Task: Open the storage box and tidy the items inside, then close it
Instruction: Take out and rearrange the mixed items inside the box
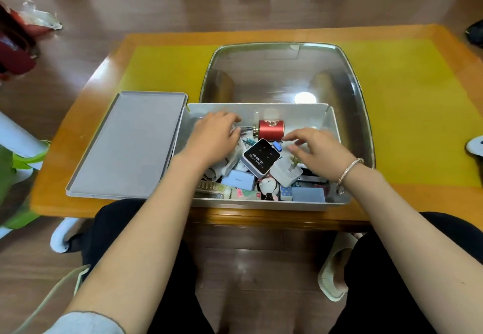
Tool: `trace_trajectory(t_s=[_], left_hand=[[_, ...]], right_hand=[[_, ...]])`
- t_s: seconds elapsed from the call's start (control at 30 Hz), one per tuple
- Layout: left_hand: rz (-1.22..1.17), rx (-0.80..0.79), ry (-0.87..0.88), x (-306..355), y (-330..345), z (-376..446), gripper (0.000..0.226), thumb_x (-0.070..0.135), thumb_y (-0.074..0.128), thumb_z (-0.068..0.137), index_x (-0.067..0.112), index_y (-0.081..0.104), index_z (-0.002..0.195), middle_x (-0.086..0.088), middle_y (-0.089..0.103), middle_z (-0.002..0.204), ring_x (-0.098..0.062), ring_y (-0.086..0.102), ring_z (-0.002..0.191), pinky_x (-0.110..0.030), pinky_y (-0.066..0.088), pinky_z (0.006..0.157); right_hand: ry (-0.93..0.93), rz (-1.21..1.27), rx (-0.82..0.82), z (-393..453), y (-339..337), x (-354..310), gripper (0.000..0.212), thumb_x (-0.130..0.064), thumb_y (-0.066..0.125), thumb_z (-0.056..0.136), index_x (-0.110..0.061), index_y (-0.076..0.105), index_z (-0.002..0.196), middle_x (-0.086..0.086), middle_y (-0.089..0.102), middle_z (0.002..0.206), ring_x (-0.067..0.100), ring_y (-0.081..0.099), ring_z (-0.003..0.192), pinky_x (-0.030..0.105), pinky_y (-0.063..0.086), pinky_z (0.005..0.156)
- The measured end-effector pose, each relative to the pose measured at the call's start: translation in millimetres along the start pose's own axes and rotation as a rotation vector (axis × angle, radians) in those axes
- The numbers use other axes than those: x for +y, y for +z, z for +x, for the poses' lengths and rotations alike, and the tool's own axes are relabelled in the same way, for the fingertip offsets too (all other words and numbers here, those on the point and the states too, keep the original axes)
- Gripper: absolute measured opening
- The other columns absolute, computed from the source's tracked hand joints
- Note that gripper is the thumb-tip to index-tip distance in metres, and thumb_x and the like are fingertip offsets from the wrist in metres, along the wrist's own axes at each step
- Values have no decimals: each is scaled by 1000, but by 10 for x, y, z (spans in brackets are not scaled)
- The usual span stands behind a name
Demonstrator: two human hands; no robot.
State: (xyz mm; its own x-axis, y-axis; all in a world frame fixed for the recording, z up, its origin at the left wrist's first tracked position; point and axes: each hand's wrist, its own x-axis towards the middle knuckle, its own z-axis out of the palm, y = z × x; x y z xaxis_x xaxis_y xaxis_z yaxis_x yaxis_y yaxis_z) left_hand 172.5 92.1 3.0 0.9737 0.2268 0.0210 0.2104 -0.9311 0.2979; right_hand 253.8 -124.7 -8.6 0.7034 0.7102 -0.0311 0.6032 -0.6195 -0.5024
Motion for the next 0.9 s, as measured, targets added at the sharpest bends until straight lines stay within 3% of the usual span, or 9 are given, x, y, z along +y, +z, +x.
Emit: trace_trajectory(t_s=[0.13, 0.3, 0.5, 0.6, 0.67, 0.73, 0.8, 0.9], left_hand=[[-49, -75, -53, -201, 48, -55, 31, 28, 47, 97, 17, 58, 124, -8, 57, 125, -26, 49, 117, -46, 40, 99], [-267, -95, -66, -281, 128, -111, 26, 24, 49, 97, 13, 66, 113, -7, 65, 114, -21, 59, 102, -34, 47, 89], [-374, -124, -96, -285, 118, -188, 31, 38, 47, 98, 17, 70, 101, -1, 67, 100, -17, 60, 91, -33, 47, 80], [-460, -112, -116, -258, 82, -248, 31, 43, 48, 96, 19, 67, 100, 2, 66, 103, -16, 60, 99, -28, 44, 77], [-408, -109, -112, -234, 91, -302, 39, 48, 56, 89, 18, 64, 113, 0, 58, 124, -17, 50, 118, -32, 42, 94], [-291, -136, -136, -201, 114, -387, 60, 52, 66, 80, 19, 55, 130, -1, 40, 142, -20, 33, 133, -39, 29, 109], [-209, -163, -161, -187, 137, -475, 76, 51, 72, 75, 21, 43, 139, -1, 32, 146, -23, 28, 135, -42, 28, 112], [-165, -163, -137, -222, 161, -580, 73, 35, 71, 79, 25, 38, 143, -3, 36, 143, -26, 36, 130, -43, 34, 108]], right_hand=[[133, -49, -181, 30, 117, -78, 48, -51, 49, 91, -20, 52, 128, 4, 64, 112, 20, 59, 99, 35, 48, 89], [68, 100, -223, -25, 174, -175, 54, -50, 67, 78, -24, 56, 124, -2, 60, 115, 9, 52, 89, 14, 40, 67], [36, 56, -337, -145, 139, -141, 76, -42, 81, 67, -26, 48, 134, -7, 53, 128, 5, 47, 101, 17, 38, 81], [65, 59, -279, -175, 138, -121, 70, -39, 80, 69, -27, 49, 131, -1, 56, 125, 8, 49, 99, 19, 41, 83], [98, 12, -260, -182, 130, -116, 59, -44, 77, 71, -29, 55, 123, 1, 59, 116, 11, 52, 93, 22, 43, 80], [109, 1, -265, -189, 109, -115, 43, -51, 72, 72, -31, 62, 109, -1, 60, 107, 10, 54, 86, 22, 44, 74], [102, 56, -260, -188, 78, -129, 30, -53, 67, 76, -33, 67, 98, -6, 61, 102, 6, 55, 79, 18, 44, 67], [106, 120, -228, -171, 33, -162, 17, -44, 64, 83, -30, 69, 91, -1, 70, 90, 11, 60, 75, 25, 52, 67]])
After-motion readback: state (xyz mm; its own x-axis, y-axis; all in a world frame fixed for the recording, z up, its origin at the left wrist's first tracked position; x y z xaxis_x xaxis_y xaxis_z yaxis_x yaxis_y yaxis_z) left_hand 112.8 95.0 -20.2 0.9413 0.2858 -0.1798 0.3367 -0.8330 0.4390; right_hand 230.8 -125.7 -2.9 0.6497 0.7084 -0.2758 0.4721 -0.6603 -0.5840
